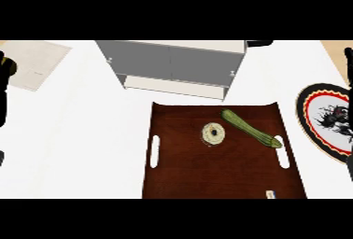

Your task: Pick the cupcake from the tray and place it in the tiered shelf

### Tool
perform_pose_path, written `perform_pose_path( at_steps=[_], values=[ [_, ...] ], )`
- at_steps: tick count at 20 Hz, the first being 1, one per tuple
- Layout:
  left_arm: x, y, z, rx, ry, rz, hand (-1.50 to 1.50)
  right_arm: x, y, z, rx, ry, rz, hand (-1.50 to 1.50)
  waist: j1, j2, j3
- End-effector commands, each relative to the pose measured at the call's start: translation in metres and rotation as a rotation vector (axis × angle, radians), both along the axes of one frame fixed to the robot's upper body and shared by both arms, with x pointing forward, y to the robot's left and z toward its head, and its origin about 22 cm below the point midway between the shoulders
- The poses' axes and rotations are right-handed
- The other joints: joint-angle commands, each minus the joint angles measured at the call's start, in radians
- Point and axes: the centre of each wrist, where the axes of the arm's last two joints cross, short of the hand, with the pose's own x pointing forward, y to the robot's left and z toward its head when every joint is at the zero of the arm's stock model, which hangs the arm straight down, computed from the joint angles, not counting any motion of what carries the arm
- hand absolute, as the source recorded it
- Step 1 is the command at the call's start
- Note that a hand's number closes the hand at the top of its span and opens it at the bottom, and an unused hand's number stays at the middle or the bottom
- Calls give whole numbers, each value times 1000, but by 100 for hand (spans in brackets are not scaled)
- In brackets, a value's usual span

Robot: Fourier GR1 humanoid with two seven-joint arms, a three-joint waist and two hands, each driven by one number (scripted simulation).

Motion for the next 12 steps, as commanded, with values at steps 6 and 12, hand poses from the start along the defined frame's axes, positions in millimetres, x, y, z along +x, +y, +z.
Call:
perform_pose_path(
  at_steps=[6,12],
  values=[
    [-43,-51,-110,113,370,-356,0,-3,-43,-25,-232,439,-132,-150,-7,13,-5],
    [-59,-70,-137,73,447,-449,0,-4,-8,-92,20,564,-105,-150,20,2,0]
  ],
)
